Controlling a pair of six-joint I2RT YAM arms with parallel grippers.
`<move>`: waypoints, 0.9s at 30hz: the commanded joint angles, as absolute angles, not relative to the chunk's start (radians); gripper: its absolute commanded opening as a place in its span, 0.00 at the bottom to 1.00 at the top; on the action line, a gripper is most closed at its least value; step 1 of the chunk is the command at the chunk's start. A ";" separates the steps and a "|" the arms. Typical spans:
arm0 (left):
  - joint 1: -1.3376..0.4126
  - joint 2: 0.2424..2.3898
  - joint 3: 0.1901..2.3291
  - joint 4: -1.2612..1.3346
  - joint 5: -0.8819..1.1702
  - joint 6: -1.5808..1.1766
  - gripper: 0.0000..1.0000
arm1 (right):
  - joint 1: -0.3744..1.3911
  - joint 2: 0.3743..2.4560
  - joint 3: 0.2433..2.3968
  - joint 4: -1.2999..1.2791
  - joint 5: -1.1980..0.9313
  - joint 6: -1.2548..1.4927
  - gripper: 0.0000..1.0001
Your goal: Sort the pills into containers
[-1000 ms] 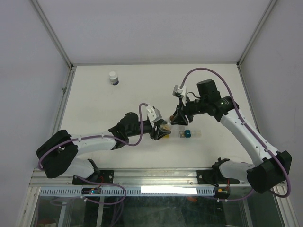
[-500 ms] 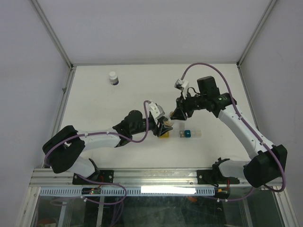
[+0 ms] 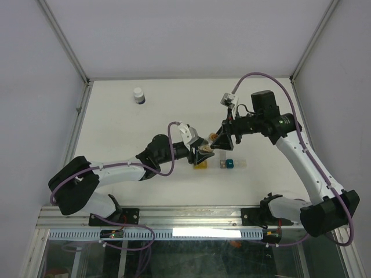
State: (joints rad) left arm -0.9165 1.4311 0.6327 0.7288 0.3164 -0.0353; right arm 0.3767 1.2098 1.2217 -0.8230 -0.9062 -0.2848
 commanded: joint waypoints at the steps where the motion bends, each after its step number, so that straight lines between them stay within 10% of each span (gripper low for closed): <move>1: -0.919 1.375 0.653 0.810 0.351 -0.038 0.00 | 0.355 1.149 1.280 -0.853 -1.000 -0.278 0.77; 10: -0.917 1.325 0.640 0.741 0.457 -0.050 0.00 | 0.298 1.121 1.373 -0.969 -0.961 -0.430 0.87; 17: -0.914 1.281 0.636 0.660 0.569 -0.067 0.00 | 0.320 1.109 1.460 -1.238 -1.009 -1.050 0.99; 27: -0.913 1.287 0.672 0.613 0.651 -0.077 0.00 | 0.462 1.160 1.474 -1.227 -0.939 -1.045 0.95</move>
